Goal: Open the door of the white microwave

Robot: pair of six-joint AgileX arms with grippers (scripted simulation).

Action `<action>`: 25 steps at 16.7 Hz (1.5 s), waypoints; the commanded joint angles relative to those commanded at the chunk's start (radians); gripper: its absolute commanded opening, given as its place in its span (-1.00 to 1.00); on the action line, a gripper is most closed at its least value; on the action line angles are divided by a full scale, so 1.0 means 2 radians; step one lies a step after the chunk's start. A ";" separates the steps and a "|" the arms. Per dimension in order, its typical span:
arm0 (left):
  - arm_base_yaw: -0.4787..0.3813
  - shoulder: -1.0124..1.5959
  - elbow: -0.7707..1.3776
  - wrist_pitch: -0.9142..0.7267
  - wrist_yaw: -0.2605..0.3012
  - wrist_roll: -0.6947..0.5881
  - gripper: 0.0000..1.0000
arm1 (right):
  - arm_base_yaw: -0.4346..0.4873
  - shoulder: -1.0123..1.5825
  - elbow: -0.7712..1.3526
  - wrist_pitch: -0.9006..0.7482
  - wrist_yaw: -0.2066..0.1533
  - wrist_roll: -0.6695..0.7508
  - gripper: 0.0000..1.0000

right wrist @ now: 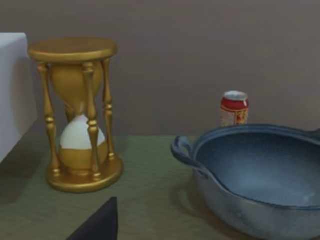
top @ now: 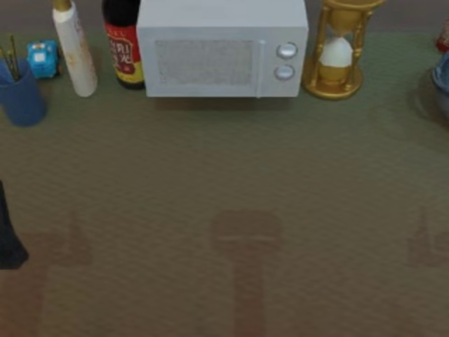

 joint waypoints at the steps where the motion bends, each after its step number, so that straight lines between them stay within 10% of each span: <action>1: 0.000 0.000 0.000 0.000 0.000 0.000 1.00 | 0.000 0.000 0.000 0.000 0.000 0.000 1.00; 8: -0.056 0.110 0.093 -0.011 -0.049 -0.022 1.00 | 0.000 0.000 0.000 0.000 0.000 0.000 1.00; 25: -0.370 0.924 0.685 -0.023 -0.328 -0.196 1.00 | 0.000 0.000 0.000 0.000 0.000 0.000 1.00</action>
